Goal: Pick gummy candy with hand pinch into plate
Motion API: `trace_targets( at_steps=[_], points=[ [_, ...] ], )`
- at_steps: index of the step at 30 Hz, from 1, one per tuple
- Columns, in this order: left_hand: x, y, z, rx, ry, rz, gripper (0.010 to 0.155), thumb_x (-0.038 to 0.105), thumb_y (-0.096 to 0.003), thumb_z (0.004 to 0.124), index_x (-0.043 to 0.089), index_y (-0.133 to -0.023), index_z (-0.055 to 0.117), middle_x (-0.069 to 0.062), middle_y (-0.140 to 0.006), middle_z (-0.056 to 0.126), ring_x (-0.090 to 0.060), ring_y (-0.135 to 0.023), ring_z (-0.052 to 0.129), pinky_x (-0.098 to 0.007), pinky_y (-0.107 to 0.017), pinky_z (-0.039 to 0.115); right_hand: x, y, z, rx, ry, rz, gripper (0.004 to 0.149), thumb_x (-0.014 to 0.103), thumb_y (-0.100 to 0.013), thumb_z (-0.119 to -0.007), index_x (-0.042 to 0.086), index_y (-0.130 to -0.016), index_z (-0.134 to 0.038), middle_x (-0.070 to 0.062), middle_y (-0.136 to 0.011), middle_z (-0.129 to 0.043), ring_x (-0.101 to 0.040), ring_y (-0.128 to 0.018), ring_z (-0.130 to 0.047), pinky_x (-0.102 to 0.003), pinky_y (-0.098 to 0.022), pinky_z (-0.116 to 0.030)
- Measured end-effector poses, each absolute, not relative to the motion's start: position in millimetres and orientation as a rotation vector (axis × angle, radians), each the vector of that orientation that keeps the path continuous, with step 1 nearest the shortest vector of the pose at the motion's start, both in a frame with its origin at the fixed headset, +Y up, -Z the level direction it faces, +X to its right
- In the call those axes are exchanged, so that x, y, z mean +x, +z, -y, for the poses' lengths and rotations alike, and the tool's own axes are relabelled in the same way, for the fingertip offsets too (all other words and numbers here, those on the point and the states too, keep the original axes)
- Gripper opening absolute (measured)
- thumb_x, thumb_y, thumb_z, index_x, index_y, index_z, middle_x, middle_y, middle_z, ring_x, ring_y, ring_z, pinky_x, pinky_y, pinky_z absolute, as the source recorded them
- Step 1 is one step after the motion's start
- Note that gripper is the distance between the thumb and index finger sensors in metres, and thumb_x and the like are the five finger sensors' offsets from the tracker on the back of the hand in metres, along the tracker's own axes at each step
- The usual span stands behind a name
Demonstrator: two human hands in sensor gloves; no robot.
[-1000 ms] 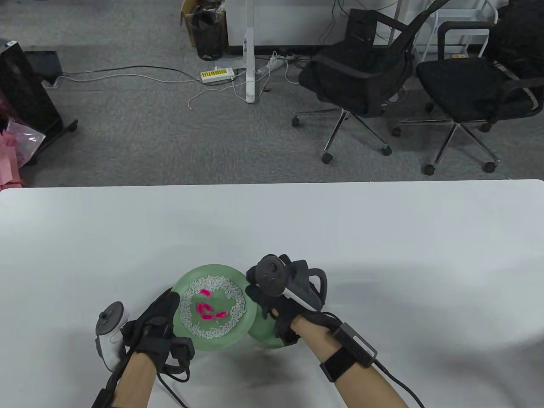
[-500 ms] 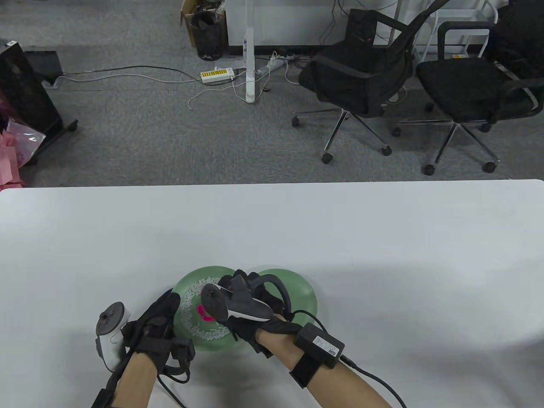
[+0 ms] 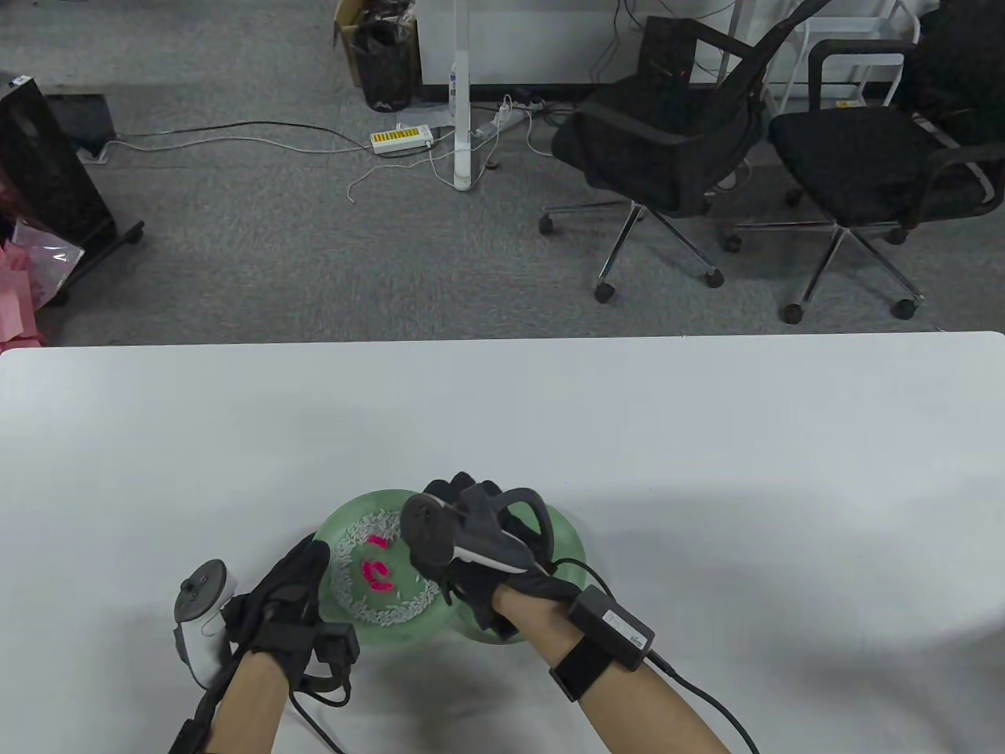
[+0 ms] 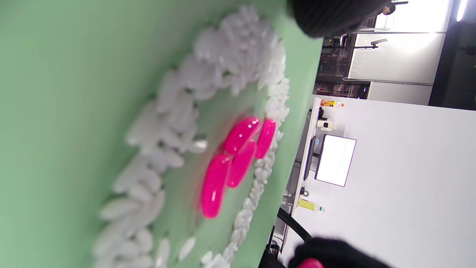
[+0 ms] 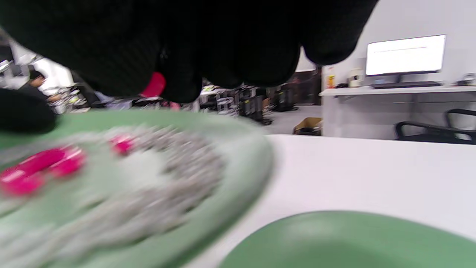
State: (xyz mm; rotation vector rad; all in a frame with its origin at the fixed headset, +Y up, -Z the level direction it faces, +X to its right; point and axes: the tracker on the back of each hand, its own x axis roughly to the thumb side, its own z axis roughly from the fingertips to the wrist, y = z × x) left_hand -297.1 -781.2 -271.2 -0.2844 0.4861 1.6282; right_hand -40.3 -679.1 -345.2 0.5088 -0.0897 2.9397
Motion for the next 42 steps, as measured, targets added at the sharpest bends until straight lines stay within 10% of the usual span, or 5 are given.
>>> trace_targets(
  at_steps=[27, 35, 42],
  points=[
    [-297, -273, 782, -0.294, 1.629, -0.486, 0.060, 0.047, -0.0460, 0.071, 0.023, -0.101, 0.075, -0.009, -0.076, 0.102, -0.031, -0.041, 0.114, -0.042, -0.035, 0.093, 7, -386, 763, 0.265, 3.345, -0.250, 0.042, 0.043, -0.031, -0.090, 0.028, -0.070, -0.096, 0.007, -0.080, -0.088, -0.024, -0.074, -0.087, -0.051, -0.064, -0.071],
    [-298, -274, 783, -0.294, 1.624, -0.485, 0.060, 0.047, -0.0462, 0.071, 0.023, -0.101, 0.075, -0.009, -0.077, 0.102, -0.031, -0.042, 0.114, -0.042, -0.036, 0.093, 1, -380, 710, 0.090, 3.057, 0.102, 0.045, 0.047, -0.032, -0.088, 0.028, -0.073, -0.095, 0.005, -0.082, -0.087, -0.025, -0.072, -0.088, -0.050, -0.062, -0.073],
    [-296, -273, 783, -0.287, 1.608, -0.480, 0.060, 0.047, -0.0461, 0.071, 0.024, -0.101, 0.074, -0.009, -0.078, 0.101, -0.031, -0.043, 0.114, -0.042, -0.036, 0.093, -76, -347, 701, 0.419, 2.907, -0.082, 0.046, 0.046, -0.032, -0.089, 0.028, -0.074, -0.094, 0.005, -0.084, -0.087, -0.025, -0.074, -0.088, -0.051, -0.063, -0.072]
  ],
)
